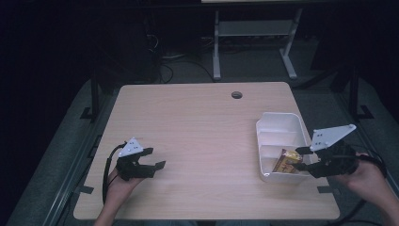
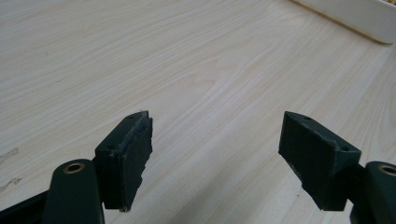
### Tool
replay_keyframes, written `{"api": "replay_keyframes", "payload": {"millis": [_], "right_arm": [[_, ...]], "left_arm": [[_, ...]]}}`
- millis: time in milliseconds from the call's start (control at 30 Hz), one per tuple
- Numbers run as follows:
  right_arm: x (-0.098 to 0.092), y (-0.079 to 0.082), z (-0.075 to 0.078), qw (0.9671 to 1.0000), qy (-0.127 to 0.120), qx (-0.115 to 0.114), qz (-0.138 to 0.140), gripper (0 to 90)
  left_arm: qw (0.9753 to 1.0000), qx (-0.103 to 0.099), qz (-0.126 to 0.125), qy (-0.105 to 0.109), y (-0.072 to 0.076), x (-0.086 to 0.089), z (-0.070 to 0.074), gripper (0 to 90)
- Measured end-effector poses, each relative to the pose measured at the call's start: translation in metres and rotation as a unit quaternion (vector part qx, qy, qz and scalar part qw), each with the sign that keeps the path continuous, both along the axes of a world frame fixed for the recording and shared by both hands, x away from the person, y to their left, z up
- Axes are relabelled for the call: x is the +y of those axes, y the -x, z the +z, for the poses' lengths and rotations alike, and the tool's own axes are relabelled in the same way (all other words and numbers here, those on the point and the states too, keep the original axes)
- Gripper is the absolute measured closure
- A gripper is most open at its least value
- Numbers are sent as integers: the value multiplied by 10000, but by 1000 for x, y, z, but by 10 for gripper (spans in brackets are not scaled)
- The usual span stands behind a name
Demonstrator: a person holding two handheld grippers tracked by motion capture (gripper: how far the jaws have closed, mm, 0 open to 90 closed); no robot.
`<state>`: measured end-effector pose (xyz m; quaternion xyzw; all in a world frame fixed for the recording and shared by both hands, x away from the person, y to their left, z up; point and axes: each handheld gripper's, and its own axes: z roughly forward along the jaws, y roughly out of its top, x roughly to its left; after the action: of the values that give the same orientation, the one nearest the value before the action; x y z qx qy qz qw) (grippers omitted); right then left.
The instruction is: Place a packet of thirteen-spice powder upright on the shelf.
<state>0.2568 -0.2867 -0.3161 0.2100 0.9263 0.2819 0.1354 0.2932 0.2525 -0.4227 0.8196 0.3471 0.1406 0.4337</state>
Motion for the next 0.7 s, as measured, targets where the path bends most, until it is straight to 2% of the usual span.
{"api": "replay_keyframes", "payload": {"millis": [267,700], "right_arm": [[3,17,-3,9998,-166,-26,92,470],[7,40,-18,9993,-363,-5,133,461]], "left_arm": [[10000,-1,-15,-20,0,0,0,251],[10000,12,-36,-33,0,-1,-1,250]]}}
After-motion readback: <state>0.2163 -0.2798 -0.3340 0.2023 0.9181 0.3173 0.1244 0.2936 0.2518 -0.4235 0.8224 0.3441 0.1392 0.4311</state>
